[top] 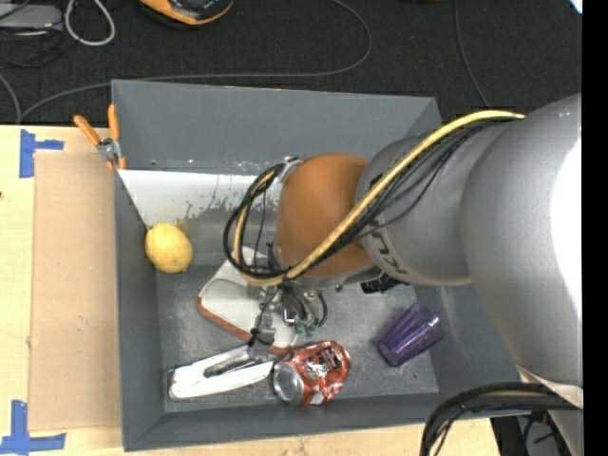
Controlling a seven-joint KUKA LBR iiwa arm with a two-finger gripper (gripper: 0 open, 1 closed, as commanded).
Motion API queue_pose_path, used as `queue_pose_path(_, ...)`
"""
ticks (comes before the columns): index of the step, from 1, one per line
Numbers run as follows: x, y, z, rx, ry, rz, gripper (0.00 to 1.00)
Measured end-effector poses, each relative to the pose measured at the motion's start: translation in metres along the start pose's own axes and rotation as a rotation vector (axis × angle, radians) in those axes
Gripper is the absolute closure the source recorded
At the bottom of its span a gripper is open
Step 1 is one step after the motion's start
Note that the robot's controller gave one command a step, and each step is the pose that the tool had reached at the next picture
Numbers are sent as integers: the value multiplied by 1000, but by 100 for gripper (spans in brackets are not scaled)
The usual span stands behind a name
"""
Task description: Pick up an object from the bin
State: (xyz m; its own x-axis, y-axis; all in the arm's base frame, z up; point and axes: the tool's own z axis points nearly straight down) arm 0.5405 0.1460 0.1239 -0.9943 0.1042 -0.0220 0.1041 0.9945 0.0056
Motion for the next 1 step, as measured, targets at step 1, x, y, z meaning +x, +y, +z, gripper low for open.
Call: queue_pose_path(1, 31, 11, 15, 1, 10, -54, 0)
